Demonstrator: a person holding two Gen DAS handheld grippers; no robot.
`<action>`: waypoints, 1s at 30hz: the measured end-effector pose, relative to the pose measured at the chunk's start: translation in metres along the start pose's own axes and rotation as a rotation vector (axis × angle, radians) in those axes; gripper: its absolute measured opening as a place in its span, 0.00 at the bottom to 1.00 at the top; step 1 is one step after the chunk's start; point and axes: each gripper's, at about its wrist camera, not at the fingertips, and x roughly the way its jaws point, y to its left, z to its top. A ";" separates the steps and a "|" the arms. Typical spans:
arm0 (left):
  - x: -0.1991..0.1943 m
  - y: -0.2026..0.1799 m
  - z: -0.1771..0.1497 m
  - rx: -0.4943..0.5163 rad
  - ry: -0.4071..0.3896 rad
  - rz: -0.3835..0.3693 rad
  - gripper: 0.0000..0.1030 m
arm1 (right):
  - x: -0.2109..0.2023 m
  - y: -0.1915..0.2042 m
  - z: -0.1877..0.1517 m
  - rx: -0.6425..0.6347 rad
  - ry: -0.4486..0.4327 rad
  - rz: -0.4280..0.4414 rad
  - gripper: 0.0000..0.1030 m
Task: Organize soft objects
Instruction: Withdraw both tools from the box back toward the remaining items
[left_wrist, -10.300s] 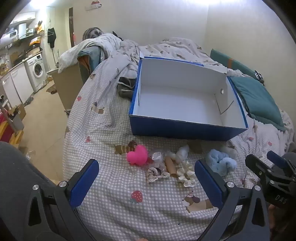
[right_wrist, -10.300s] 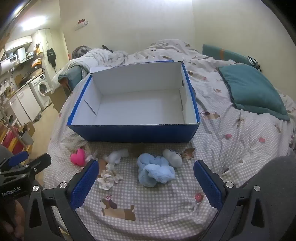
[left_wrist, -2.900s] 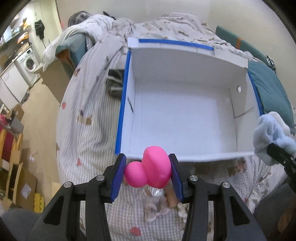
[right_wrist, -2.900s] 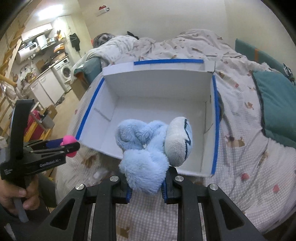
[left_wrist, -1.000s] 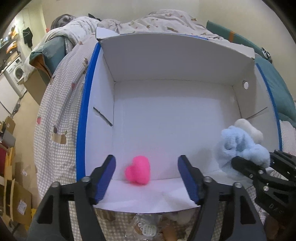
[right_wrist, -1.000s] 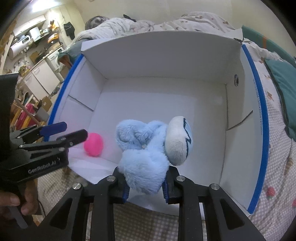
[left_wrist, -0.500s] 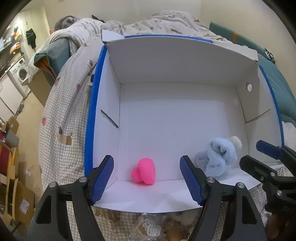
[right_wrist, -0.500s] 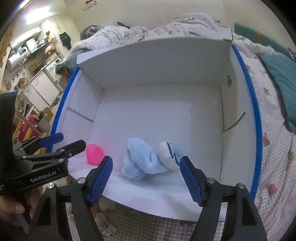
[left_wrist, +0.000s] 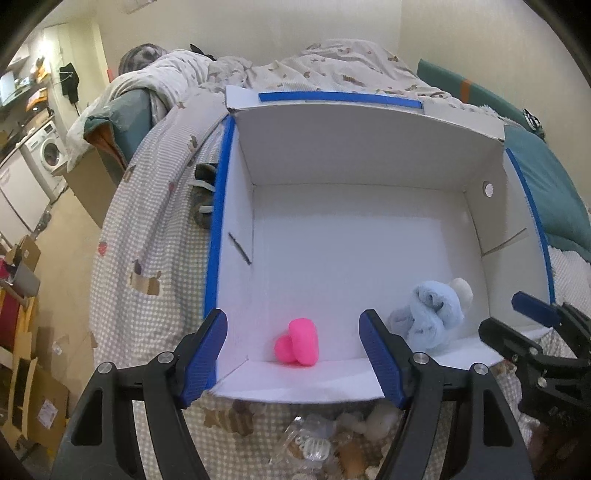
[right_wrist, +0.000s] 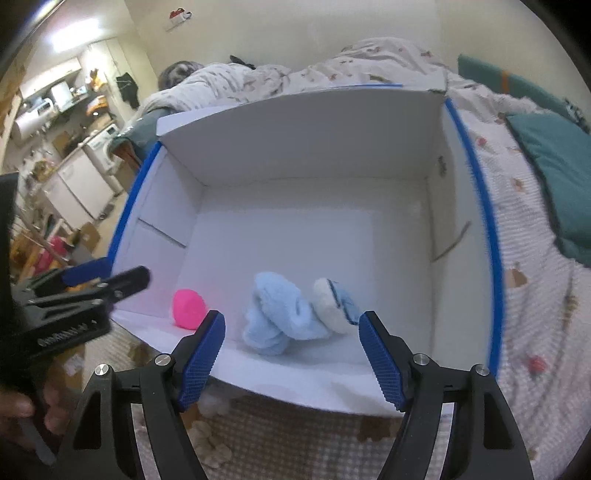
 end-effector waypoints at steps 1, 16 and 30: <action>-0.004 0.002 -0.001 -0.002 -0.004 -0.003 0.69 | -0.001 0.000 -0.001 -0.005 0.005 -0.017 0.77; -0.046 0.026 -0.036 -0.063 -0.041 0.030 0.69 | -0.022 0.008 -0.014 -0.031 0.023 -0.039 0.77; -0.052 0.030 -0.074 -0.096 0.024 0.050 0.69 | -0.049 0.028 -0.058 -0.016 0.041 -0.010 0.77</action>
